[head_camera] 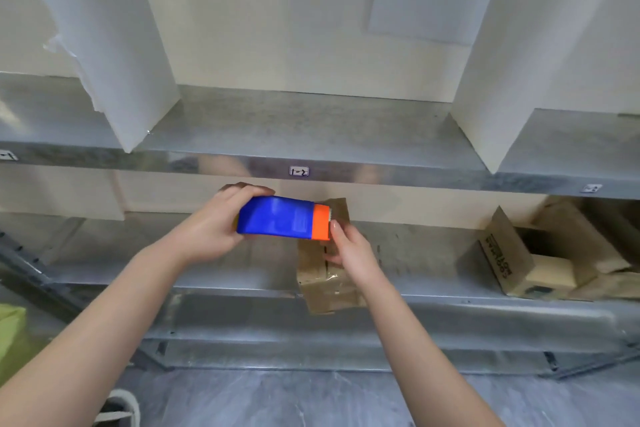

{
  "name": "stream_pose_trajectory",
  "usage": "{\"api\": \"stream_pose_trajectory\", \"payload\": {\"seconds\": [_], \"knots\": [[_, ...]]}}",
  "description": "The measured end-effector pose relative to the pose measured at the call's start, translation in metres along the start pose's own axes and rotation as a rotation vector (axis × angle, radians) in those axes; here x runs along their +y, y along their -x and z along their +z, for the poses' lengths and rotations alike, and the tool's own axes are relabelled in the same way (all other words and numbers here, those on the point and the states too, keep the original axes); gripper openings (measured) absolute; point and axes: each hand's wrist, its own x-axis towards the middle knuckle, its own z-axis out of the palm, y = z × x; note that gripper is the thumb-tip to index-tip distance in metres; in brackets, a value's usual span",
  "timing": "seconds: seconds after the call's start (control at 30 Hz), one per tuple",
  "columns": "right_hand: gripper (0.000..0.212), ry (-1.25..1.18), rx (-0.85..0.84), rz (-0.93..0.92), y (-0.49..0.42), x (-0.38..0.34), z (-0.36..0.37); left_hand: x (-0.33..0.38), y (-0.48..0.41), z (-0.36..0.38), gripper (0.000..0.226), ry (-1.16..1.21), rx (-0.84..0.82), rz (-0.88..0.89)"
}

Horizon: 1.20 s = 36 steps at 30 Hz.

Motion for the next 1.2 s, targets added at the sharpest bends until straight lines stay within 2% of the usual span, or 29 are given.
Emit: {"api": "stream_pose_trajectory", "payload": {"seconds": [0.1,0.27,0.43,0.5,0.57,0.67,0.8,1.07,1.2], "knots": [[0.04,-0.048,-0.033,0.083,-0.001,0.003,-0.017,0.012,-0.009,0.011,0.068,0.033,-0.015,0.021],[0.018,-0.131,-0.004,0.057,0.0,0.012,-0.036,0.023,-0.024,0.024,0.067,0.044,-0.044,0.046],[0.014,-0.001,0.121,-0.035,0.0,0.017,-0.055,0.022,-0.017,0.034,0.064,0.052,-0.085,0.042],[0.023,0.06,0.139,-0.073,0.001,0.018,-0.056,0.021,-0.005,0.037,0.065,0.065,-0.094,0.033],[0.029,0.093,0.169,-0.058,0.005,0.025,-0.061,0.016,0.013,0.039,0.064,0.081,-0.081,-0.005],[0.024,0.183,0.227,0.0,0.012,0.043,-0.082,0.001,0.049,0.036,0.066,0.083,-0.057,-0.104],[0.017,0.272,0.198,0.026,0.022,0.062,-0.093,-0.01,0.086,0.038,0.077,0.095,-0.078,-0.149],[0.021,0.335,0.162,0.042,0.021,0.067,-0.075,-0.022,0.1,0.04,0.068,0.121,-0.078,-0.249],[0.021,0.333,0.137,0.087,0.015,0.066,-0.066,-0.037,0.106,0.047,0.074,0.154,-0.123,-0.333]]}}
